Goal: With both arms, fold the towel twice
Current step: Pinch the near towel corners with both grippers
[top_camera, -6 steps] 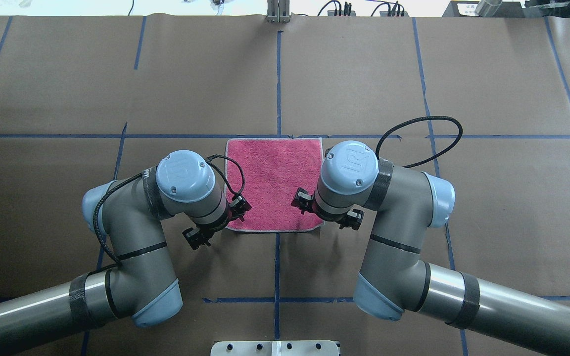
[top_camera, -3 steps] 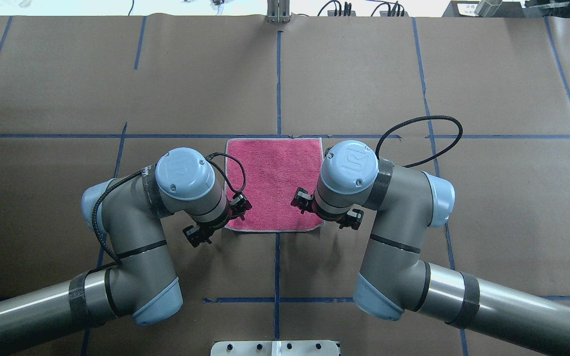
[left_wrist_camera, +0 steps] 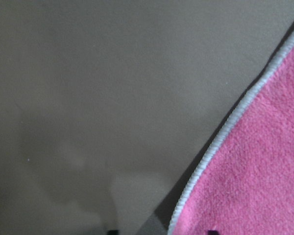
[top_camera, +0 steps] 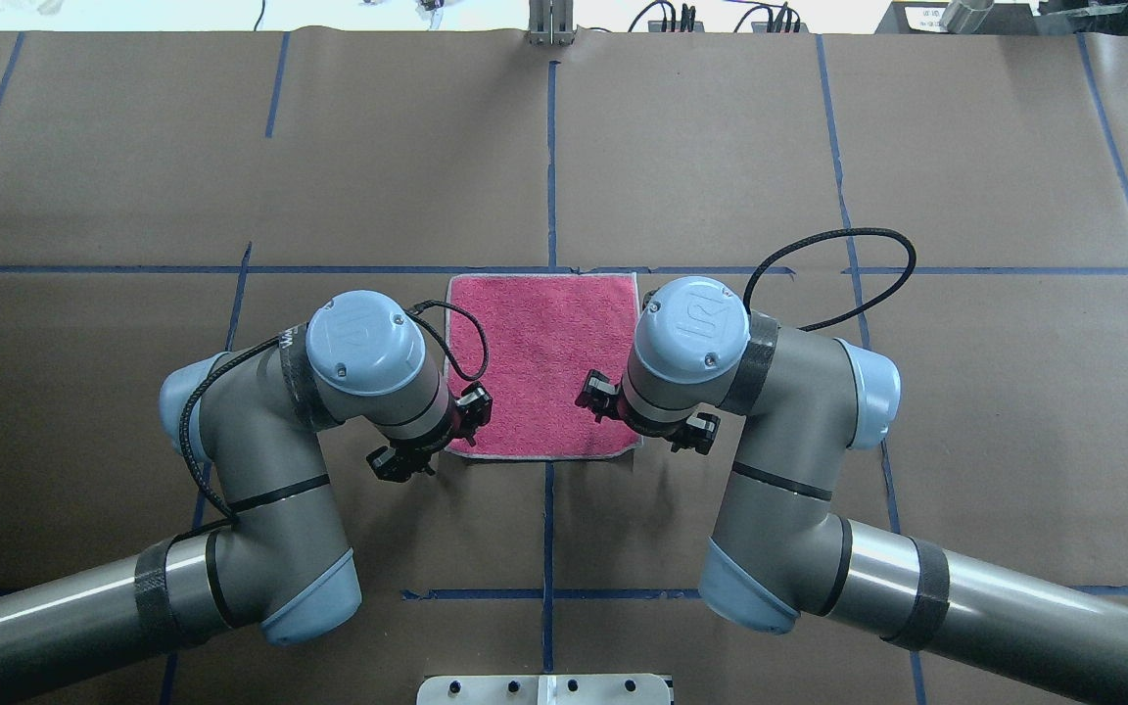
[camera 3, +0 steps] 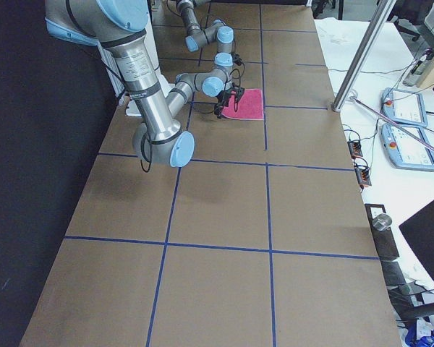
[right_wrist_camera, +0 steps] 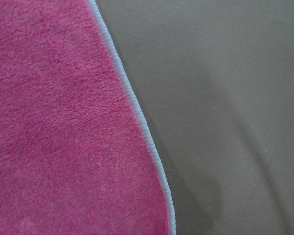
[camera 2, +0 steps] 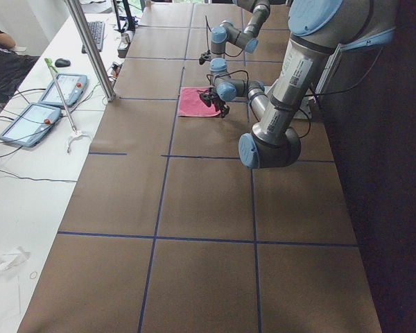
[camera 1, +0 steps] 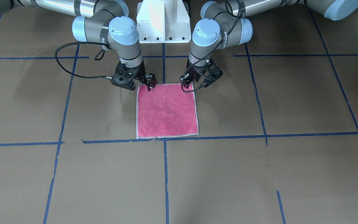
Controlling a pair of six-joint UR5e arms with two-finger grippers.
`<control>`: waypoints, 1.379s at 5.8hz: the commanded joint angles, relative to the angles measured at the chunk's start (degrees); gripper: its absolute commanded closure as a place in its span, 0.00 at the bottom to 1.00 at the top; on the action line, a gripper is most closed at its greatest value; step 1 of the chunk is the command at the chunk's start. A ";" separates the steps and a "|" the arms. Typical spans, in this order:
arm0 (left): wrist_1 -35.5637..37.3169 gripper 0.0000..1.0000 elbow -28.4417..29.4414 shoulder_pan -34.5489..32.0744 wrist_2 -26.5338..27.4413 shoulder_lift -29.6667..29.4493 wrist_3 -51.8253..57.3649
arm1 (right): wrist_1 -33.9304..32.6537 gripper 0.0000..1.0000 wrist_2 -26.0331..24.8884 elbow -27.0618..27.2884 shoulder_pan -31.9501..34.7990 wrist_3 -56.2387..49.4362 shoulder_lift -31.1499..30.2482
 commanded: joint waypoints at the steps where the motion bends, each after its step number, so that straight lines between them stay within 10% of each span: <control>1: 0.00 0.56 -0.09 -0.03 0.00 0.00 -0.01 | -0.04 0.00 0.00 0.00 0.00 0.10 0.00; 8: -0.26 0.92 -0.27 -0.03 0.00 -0.09 0.08 | -0.04 0.00 0.00 0.18 -0.08 0.28 0.09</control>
